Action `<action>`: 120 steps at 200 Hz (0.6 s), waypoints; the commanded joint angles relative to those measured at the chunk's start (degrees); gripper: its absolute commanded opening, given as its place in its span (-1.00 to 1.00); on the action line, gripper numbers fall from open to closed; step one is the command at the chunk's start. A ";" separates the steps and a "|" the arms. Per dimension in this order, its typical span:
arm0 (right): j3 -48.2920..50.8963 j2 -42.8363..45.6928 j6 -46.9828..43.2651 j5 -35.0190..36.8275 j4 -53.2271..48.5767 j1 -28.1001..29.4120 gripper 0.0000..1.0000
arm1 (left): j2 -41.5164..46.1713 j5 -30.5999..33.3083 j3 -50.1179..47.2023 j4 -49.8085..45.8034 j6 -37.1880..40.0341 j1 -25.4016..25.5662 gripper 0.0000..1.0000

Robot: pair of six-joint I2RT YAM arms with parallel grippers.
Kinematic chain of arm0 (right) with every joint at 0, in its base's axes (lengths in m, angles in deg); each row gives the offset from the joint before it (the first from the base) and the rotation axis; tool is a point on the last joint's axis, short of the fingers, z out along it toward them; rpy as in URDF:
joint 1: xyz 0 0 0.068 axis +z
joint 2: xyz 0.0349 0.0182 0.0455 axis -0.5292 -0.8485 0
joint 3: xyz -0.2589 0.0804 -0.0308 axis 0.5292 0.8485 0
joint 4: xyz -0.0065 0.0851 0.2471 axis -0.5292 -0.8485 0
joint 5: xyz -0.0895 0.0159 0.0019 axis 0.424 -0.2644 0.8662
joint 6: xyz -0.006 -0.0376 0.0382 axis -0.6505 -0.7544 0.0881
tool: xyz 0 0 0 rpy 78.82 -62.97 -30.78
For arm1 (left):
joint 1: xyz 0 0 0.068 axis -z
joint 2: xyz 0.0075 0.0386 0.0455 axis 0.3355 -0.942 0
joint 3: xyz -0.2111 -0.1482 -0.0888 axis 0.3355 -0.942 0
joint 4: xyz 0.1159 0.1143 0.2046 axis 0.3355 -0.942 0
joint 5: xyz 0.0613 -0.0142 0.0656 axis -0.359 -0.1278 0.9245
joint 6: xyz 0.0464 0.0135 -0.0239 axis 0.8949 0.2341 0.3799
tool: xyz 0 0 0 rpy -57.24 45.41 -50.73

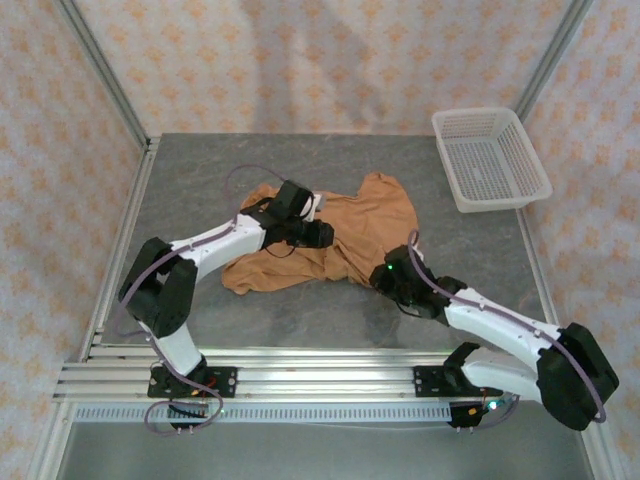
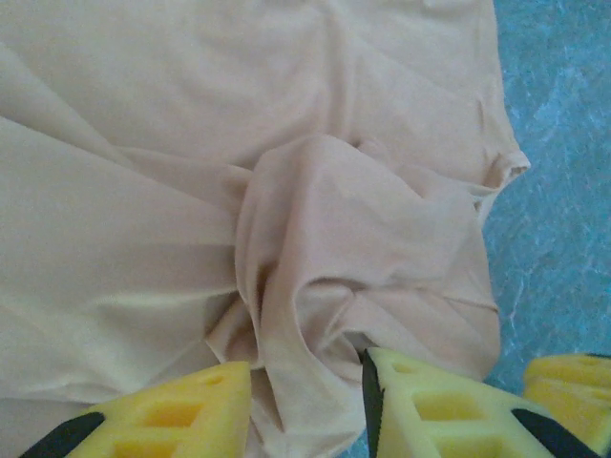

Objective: Fold the inside-out t-shirt

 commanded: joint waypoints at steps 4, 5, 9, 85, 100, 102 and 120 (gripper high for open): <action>-6.92 -1.50 -5.05 4.75 -6.89 1.67 -0.61 | 2.02 -1.14 -3.06 1.18 -0.84 1.07 -0.14; -7.10 -1.70 -5.24 4.71 -6.92 1.71 -0.62 | 2.04 -1.16 -3.10 1.21 -0.89 1.12 -0.13; -7.90 -2.61 -5.95 4.52 -6.85 1.90 -0.62 | 2.14 -1.25 -3.49 1.32 -0.85 1.52 -0.11; -17.47 -20.39 -15.22 -0.34 -4.66 2.11 -0.08 | -2.75 -2.07 -5.03 7.81 -5.39 5.20 -0.06; -18.02 -22.57 -15.57 0.06 -3.76 2.11 -0.05 | -4.48 -1.71 -4.31 7.92 -5.33 5.21 -0.11; -18.11 -22.84 -15.61 0.19 -3.66 2.11 -0.05 | -4.65 -1.70 -4.25 7.96 -5.30 5.28 -0.12; -19.44 -25.56 -15.80 1.41 -3.68 1.86 -0.12 | -6.42 -2.21 -3.83 8.38 -5.48 5.21 -0.23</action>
